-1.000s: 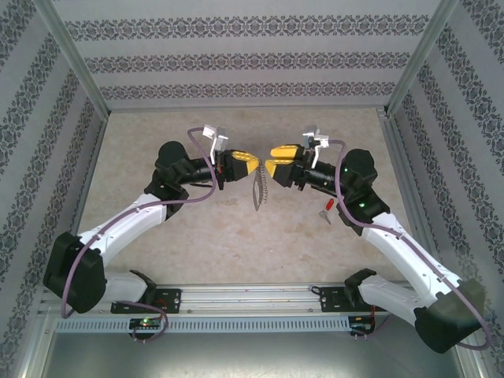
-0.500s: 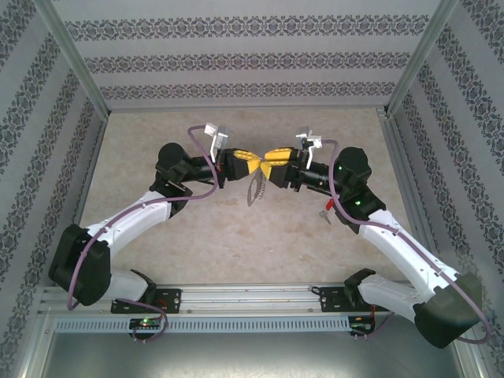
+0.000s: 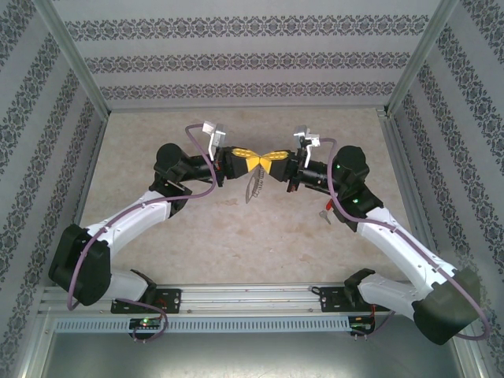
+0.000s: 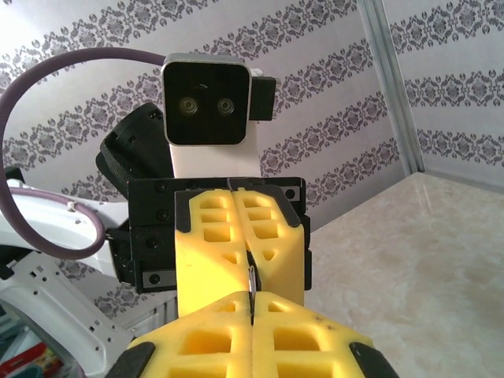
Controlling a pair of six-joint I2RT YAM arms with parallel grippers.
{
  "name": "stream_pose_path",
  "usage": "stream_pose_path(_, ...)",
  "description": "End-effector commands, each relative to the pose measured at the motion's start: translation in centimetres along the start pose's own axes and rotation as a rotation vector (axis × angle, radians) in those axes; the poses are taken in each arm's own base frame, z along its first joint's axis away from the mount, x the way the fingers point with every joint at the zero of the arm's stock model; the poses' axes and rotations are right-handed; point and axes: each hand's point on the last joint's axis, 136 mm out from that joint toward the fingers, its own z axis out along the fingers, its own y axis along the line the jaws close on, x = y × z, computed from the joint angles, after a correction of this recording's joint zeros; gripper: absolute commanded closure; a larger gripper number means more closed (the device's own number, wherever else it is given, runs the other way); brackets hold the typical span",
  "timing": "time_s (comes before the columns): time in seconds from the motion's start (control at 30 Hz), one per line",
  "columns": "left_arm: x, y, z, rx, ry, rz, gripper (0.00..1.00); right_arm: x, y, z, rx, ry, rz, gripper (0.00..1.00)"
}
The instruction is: Put the keys on the keyring
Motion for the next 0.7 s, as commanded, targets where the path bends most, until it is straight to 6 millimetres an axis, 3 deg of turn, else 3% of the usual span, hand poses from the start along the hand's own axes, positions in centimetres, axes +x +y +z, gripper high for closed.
stream_pose_path(0.0, -0.6, -2.7, 0.2, 0.094, 0.001, 0.064, 1.00, -1.1, 0.6, 0.6, -0.025, -0.023, -0.033, 1.00)
stream_pose_path(0.2, -1.1, -2.8, 0.2, 0.087, -0.015, 0.069, 0.99, -0.8, 1.0, 0.7, -0.046, -0.016, -0.032, 1.00)
stream_pose_path(0.37, -1.5, -2.6, -0.2, 0.051, -0.054, 0.087, 0.73, -1.4, 0.1, 0.2, 0.019, -0.067, -0.045, 1.00)
stream_pose_path(0.67, -2.8, -2.6, -1.4, -0.029, -0.148, 0.112, 0.58, -2.8, -0.7, -1.2, 0.107, -0.172, -0.064, 1.00)
